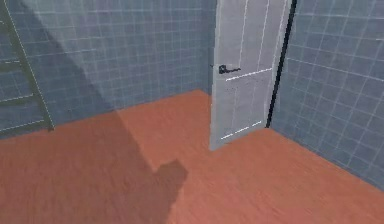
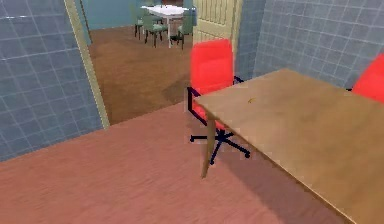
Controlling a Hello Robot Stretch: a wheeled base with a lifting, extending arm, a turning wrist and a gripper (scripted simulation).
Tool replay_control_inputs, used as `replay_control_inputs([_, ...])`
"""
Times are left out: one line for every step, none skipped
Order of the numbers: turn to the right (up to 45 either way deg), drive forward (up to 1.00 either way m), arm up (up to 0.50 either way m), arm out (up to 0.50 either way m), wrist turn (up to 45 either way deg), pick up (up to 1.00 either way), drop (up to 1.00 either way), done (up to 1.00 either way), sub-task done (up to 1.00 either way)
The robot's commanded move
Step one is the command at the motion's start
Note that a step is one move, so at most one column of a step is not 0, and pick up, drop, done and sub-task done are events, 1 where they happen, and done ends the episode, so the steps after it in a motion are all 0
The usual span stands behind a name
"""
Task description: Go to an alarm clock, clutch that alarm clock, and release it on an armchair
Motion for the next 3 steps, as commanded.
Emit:
replay_control_inputs([0.0, 0.6, 0.0, 0.0, 0.0, 0.0, 0.0, 0.0, 0.0])
replay_control_inputs([-18.0, 0.0, 0.0, 0.0, 0.0, 0.0, 0.0, 0.0, 0.0])
replay_control_inputs([0.0, 1.0, 0.0, 0.0, 0.0, 0.0, 0.0, 0.0, 0.0])
